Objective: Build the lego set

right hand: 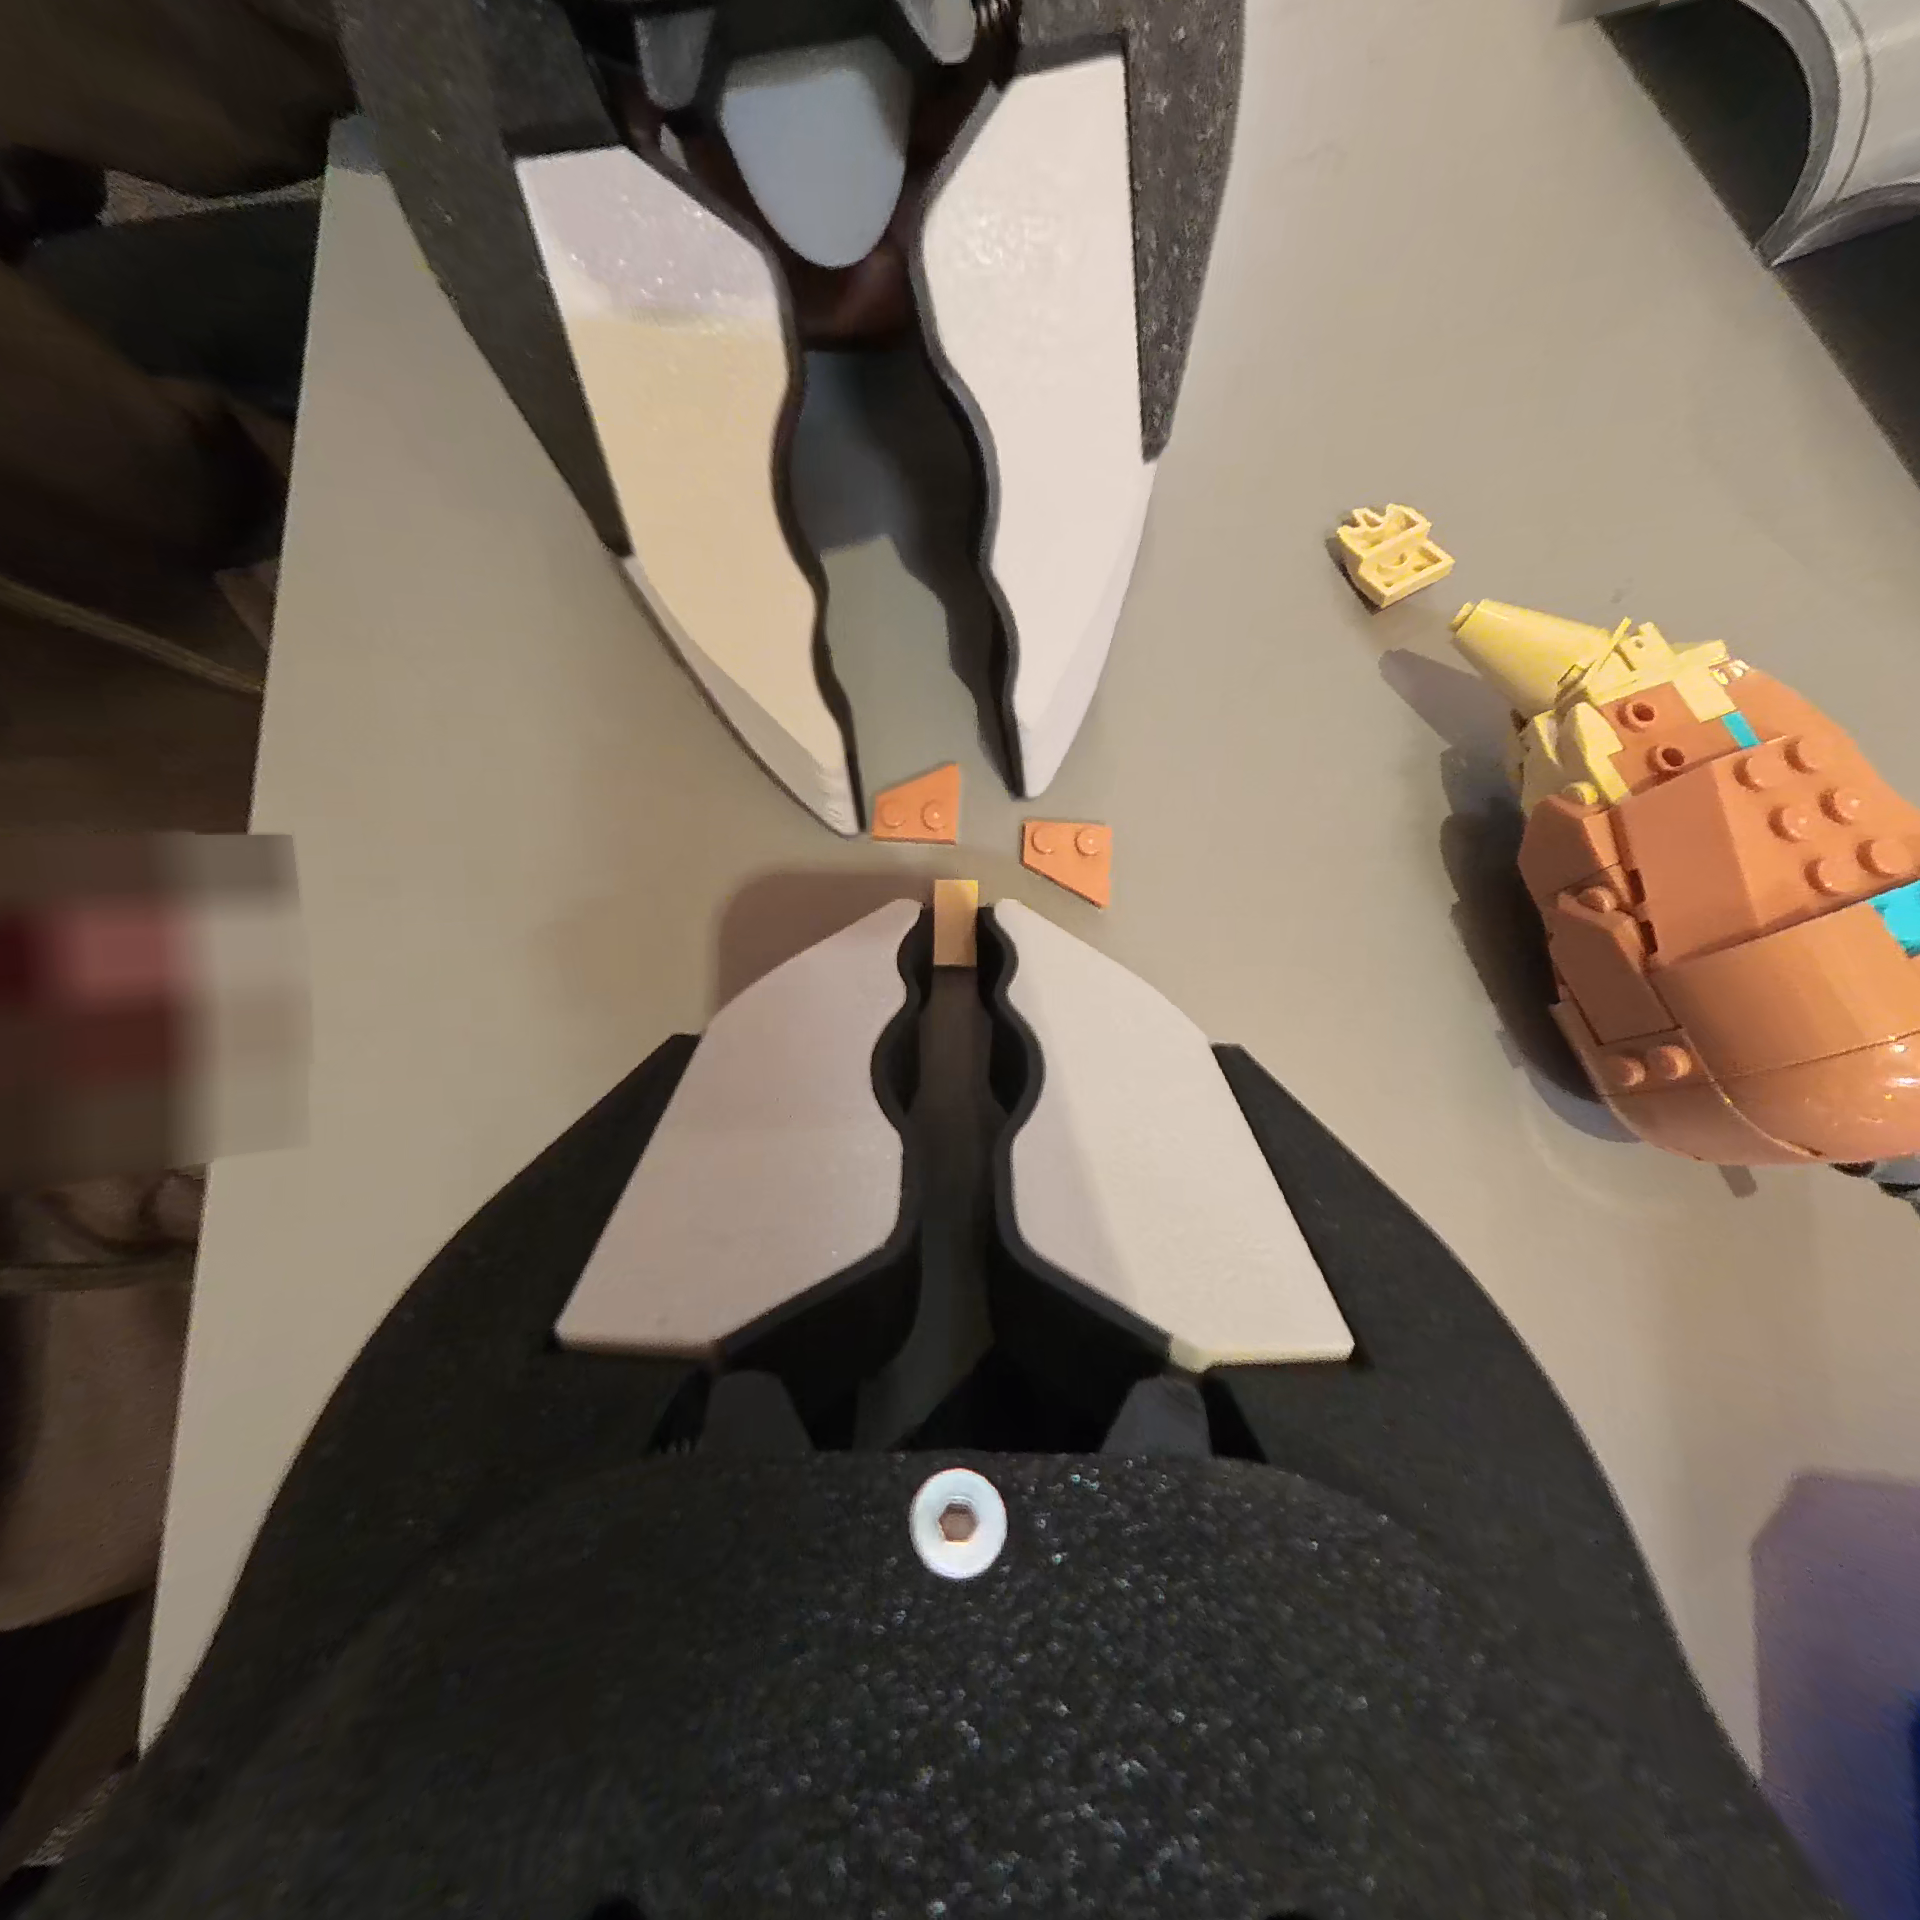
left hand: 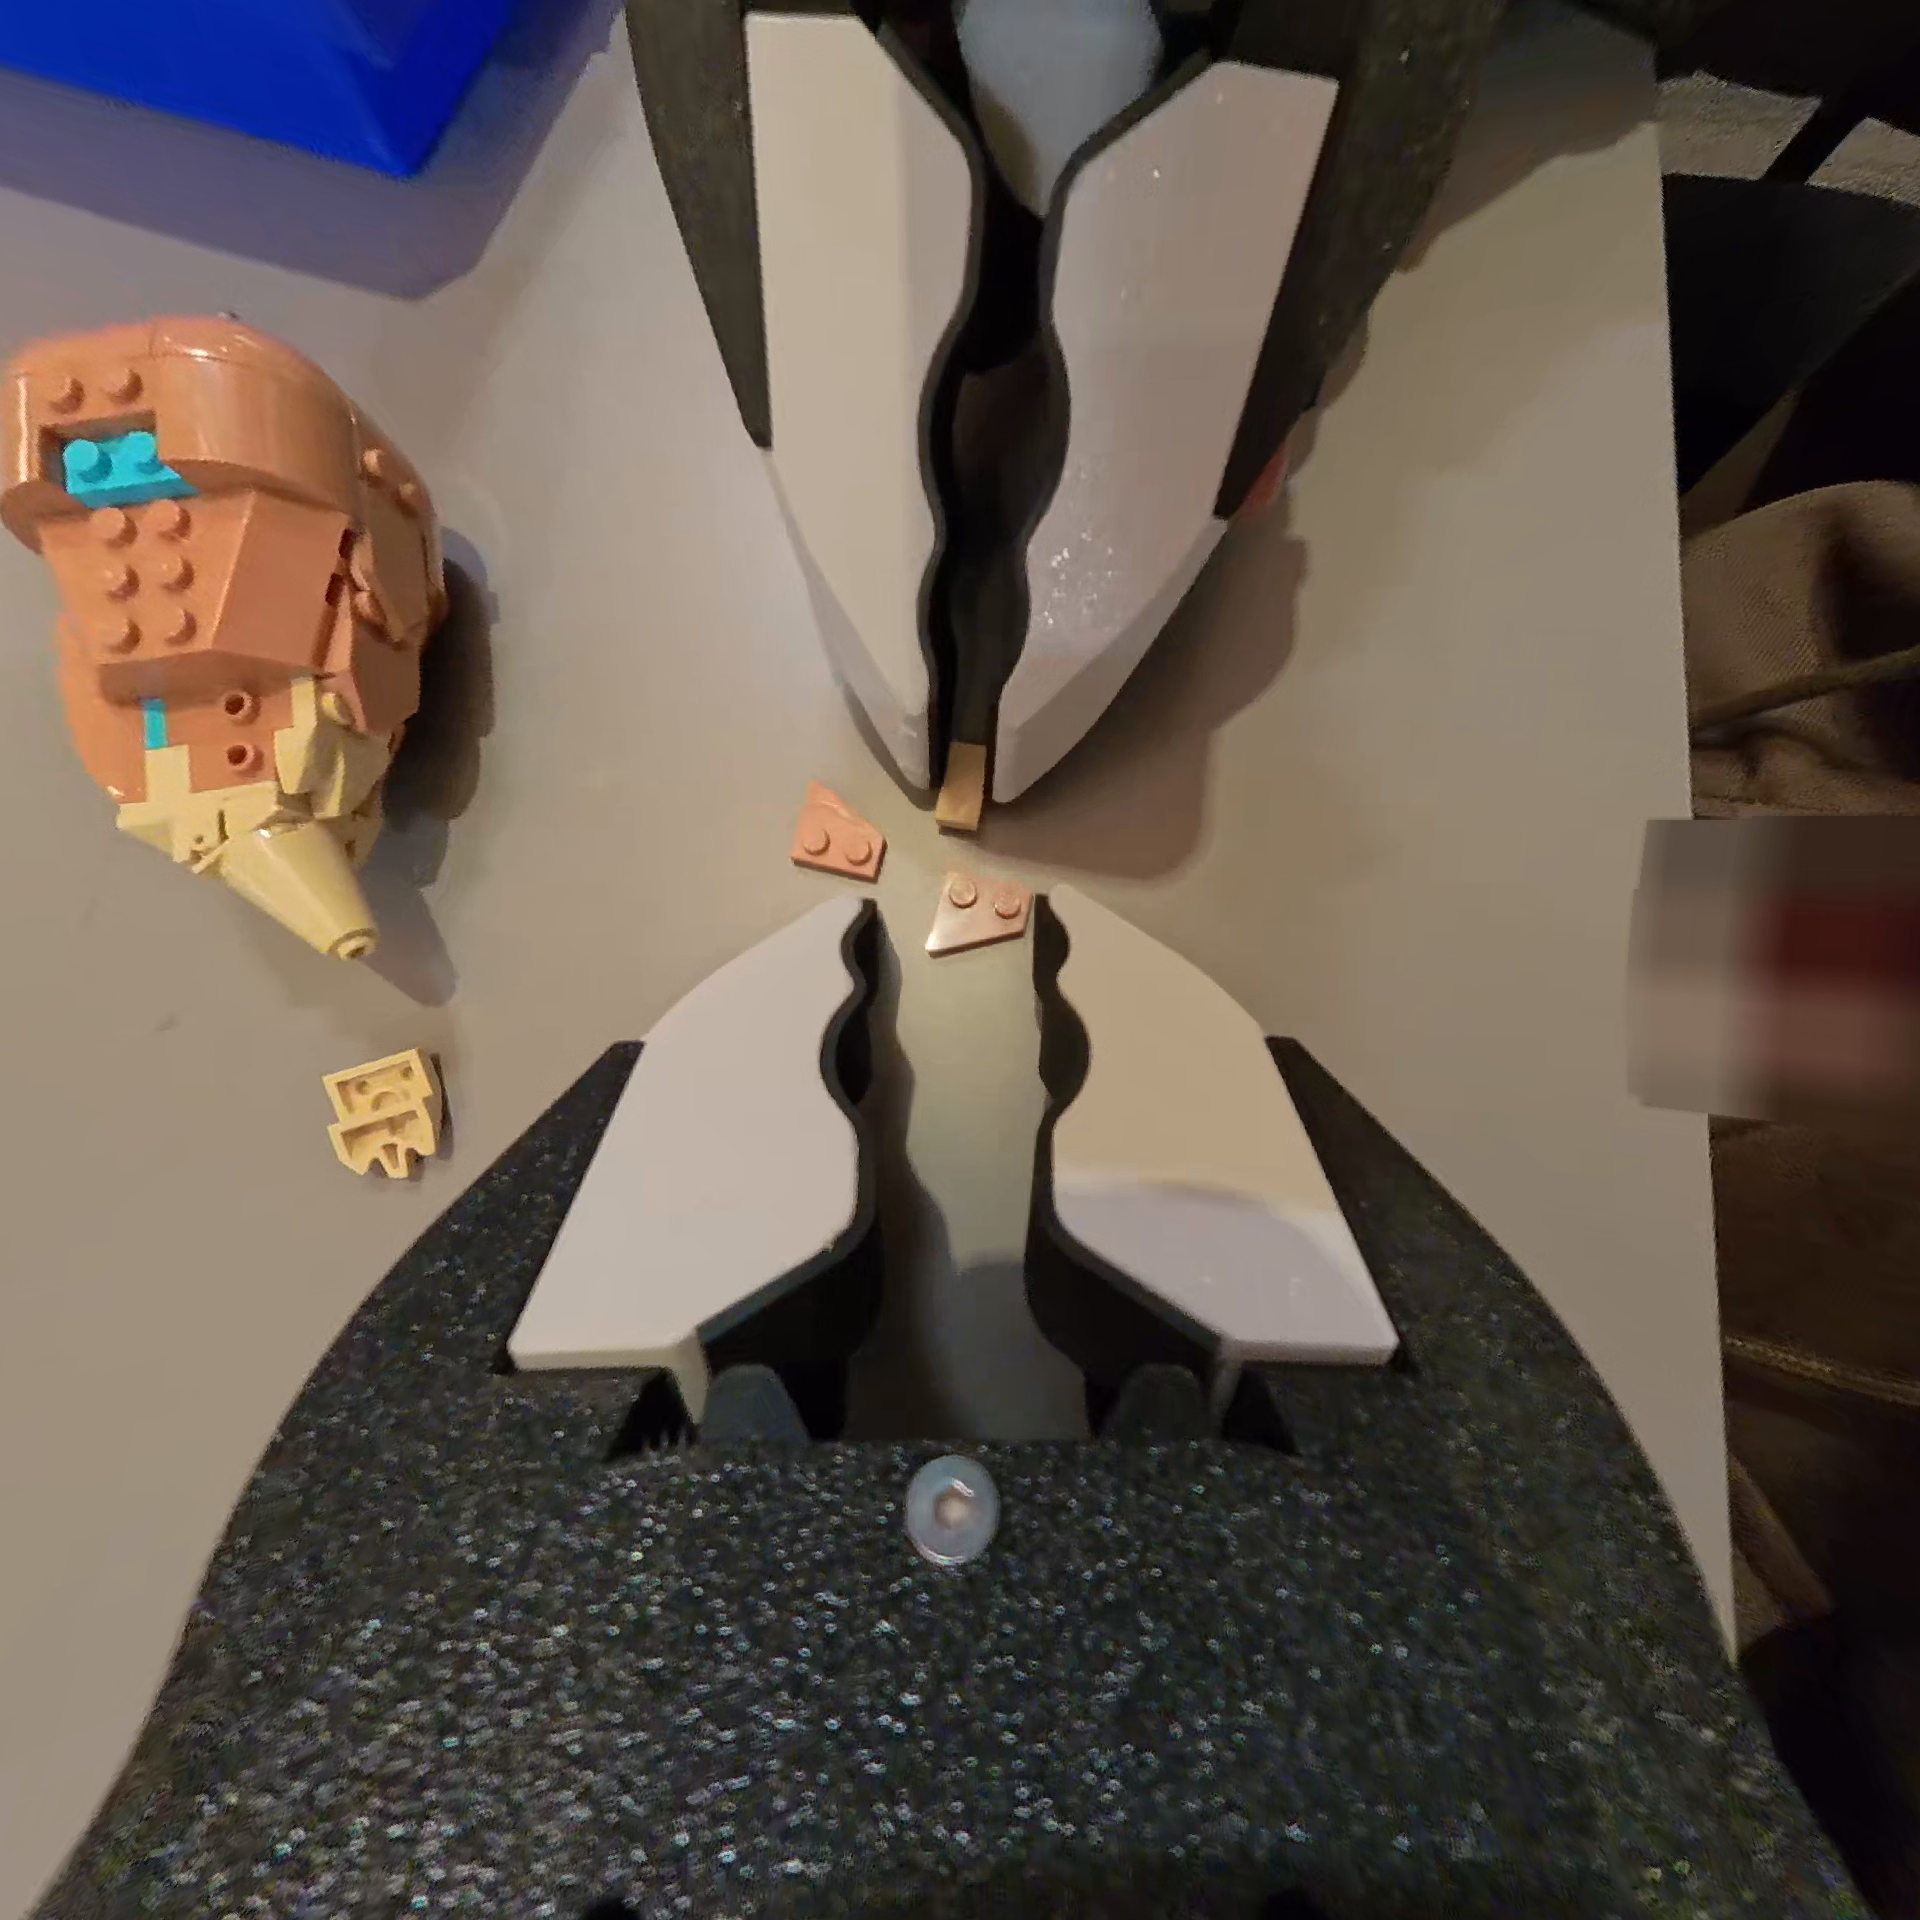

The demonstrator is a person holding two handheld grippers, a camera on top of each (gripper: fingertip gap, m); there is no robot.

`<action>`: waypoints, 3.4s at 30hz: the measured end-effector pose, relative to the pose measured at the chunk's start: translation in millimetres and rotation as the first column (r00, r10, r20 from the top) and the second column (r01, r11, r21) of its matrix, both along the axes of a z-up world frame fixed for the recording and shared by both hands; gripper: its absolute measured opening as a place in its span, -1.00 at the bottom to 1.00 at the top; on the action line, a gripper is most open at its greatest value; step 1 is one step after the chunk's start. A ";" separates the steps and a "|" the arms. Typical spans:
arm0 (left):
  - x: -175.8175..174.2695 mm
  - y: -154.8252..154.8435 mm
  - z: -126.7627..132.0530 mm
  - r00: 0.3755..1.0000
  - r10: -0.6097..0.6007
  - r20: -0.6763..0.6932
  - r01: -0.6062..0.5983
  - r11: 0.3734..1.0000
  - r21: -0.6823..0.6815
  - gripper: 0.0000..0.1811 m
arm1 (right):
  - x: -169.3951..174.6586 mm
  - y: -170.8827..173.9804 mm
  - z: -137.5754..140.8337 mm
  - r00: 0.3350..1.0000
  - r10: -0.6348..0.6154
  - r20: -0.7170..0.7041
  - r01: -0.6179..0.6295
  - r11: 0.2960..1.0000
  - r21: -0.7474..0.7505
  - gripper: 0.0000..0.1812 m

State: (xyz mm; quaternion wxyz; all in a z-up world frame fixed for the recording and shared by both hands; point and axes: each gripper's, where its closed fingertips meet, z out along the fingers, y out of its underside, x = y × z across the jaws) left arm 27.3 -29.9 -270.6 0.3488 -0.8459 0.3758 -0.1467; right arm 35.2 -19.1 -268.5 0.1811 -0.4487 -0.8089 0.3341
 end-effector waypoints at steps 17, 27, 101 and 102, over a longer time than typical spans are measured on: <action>5.8 0.6 4.5 0.997 -0.065 -0.032 0.067 0.993 0.098 -0.83 | -1.8 -12.9 15.2 0.997 0.055 -0.055 -0.056 0.998 -0.018 -0.91; 8.3 -0.5 5.8 0.996 -0.078 -0.037 0.082 0.989 0.125 -0.83 | -4.8 -14.4 12.5 0.997 0.066 -0.033 -0.062 0.993 0.104 -0.92; 6.9 -1.2 4.4 0.997 -0.077 -0.022 0.079 0.993 0.086 -0.82 | -6.1 -10.4 8.1 0.995 0.061 -0.075 -0.048 0.984 0.171 -0.92; 7.1 -1.2 4.6 0.997 -0.076 -0.020 0.078 0.993 0.087 -0.82 | -5.8 -9.8 8.4 0.995 0.058 -0.078 -0.044 0.984 0.170 -0.92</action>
